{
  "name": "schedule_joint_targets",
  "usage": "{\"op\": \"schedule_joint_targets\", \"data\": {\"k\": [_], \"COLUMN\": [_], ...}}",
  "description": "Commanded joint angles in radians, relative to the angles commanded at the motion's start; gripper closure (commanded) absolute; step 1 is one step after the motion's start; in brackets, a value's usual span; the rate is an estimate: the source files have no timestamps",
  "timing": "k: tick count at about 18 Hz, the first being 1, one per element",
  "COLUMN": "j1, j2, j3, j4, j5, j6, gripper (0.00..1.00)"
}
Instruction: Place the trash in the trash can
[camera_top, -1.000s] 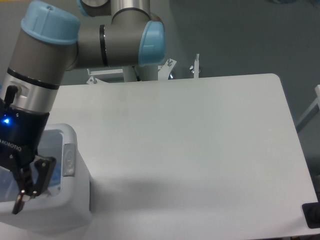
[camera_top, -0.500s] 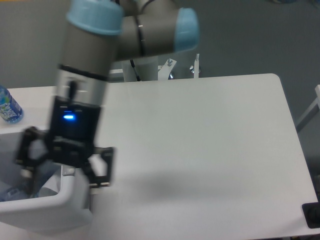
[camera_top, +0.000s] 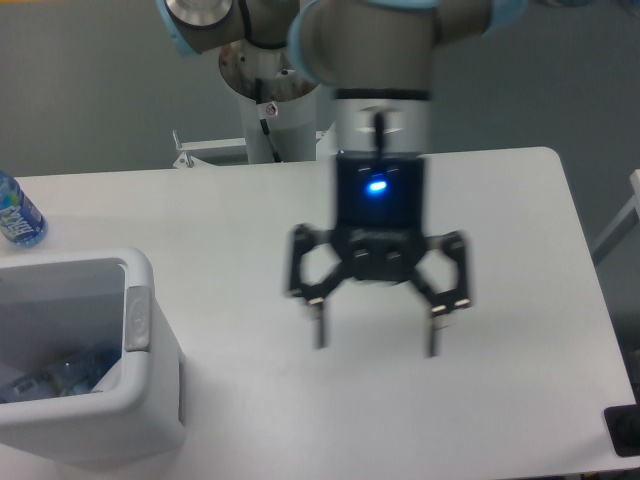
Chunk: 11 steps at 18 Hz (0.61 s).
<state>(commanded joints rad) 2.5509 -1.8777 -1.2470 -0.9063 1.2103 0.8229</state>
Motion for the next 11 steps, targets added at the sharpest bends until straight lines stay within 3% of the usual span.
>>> {"op": "schedule_joint_targets", "data": {"k": [7, 9, 11], "j1": [0.101, 0.126, 0.129], "j2": [0.075, 0.098, 0.117], "j3": [-0.034, -0.035, -0.043], "j4": [-0.238, -0.301, -0.328], "j5": [0.096, 0.156, 0.21], "j6": [0.447, 0.533, 0.574], "gripper": [0.0, 0.0, 0.0]}}
